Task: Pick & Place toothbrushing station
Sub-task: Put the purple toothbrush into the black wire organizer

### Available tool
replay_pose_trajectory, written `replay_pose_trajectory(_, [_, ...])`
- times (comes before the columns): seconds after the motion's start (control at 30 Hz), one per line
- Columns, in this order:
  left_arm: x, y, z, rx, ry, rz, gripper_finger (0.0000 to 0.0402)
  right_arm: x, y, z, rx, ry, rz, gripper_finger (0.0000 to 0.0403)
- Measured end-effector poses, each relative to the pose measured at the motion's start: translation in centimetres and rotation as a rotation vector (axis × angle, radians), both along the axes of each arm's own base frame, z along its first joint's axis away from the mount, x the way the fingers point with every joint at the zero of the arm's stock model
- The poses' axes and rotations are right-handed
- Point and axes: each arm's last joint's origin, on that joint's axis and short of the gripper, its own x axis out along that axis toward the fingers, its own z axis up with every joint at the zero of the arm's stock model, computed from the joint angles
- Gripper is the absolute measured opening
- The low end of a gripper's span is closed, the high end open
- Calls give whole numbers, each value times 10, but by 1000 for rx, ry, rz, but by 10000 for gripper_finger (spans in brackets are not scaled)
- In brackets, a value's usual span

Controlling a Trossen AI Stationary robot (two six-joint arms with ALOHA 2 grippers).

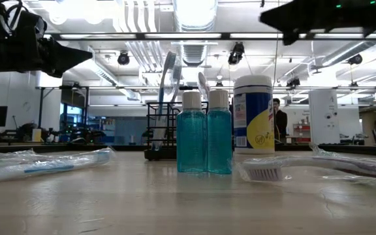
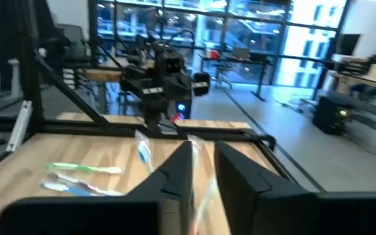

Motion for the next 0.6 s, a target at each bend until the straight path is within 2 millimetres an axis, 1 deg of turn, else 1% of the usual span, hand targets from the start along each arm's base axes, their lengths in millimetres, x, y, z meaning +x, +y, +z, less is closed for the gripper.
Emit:
replay_pose_trajectory(0.1, [0, 0, 0, -6, -5, -1, 10, -18, 6, -4, -8, -19, 1, 16])
replay_pose_trajectory(0.17, [0, 0, 0, -10, -5, -1, 10, -27, 8, -8, -1, -48, 8, 12])
replay_pose_trajectory(0.27, [0, 0, 0, -16, -7, -2, 10, -38, 10, -21, 17, -66, 10, 10])
replay_pose_trajectory(0.43, [0, 0, 0, -28, -12, 8, 10, -49, 12, -45, 43, -141, 7, 8])
replay_pose_trajectory(0.6, [0, 1, 0, -44, -17, 21, 10, -53, 13, -63, 65, -140, 6, 8])
